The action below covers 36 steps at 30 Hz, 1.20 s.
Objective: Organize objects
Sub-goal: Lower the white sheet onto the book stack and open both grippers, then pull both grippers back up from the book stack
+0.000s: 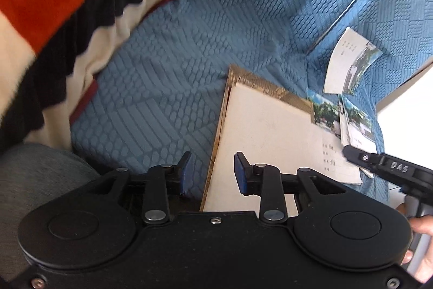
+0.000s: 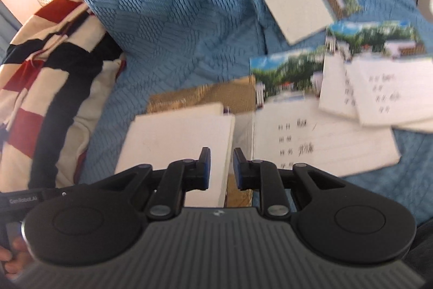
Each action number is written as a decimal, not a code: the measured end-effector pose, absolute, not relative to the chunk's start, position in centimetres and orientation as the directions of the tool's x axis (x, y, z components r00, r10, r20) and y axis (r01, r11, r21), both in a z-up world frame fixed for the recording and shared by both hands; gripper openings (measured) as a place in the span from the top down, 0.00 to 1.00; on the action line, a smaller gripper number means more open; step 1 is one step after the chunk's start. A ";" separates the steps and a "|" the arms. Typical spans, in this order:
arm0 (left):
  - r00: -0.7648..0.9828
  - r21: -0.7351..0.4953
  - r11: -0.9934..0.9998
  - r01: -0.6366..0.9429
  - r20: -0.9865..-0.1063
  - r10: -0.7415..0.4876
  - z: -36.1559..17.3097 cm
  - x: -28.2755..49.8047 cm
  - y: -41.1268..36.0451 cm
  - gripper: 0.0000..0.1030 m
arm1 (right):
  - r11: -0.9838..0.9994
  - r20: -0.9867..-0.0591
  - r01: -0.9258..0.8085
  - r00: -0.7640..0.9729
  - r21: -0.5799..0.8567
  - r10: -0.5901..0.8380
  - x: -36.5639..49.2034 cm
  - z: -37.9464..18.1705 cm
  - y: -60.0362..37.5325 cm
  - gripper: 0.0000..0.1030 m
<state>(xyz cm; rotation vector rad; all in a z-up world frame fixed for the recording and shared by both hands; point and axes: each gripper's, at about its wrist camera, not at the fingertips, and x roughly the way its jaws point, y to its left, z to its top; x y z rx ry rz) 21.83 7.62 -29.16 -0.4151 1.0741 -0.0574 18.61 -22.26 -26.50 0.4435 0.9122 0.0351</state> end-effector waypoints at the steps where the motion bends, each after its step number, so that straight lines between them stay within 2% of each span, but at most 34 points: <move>1: 0.494 -0.352 0.924 -0.146 -0.835 -0.240 -28.6 21.8 7.6 0.70 | 0.913 -0.745 0.149 0.634 0.380 0.207 18.5 -25.7 -22.2 0.79; 4: 0.527 -0.330 0.937 -0.119 -0.821 -0.222 -26.8 21.7 7.2 0.67 | 0.922 -0.702 0.123 0.687 0.366 0.187 18.0 -23.2 -22.1 0.79; 16: 0.649 -0.311 0.950 -0.035 -0.730 -0.215 -19.9 20.8 5.5 0.65 | 0.945 -0.542 0.057 0.830 0.323 0.135 14.6 -15.6 -21.6 0.79; 27: 0.727 -0.285 0.958 0.042 -0.649 -0.225 -14.8 18.7 3.0 0.63 | 0.961 -0.490 0.079 0.869 0.263 0.062 9.7 -13.2 -21.8 0.79; 36: 0.747 -0.264 0.959 0.107 -0.615 -0.253 -13.2 17.2 0.2 0.59 | 0.967 -0.489 0.117 0.872 0.226 0.009 7.2 -12.7 -21.8 0.78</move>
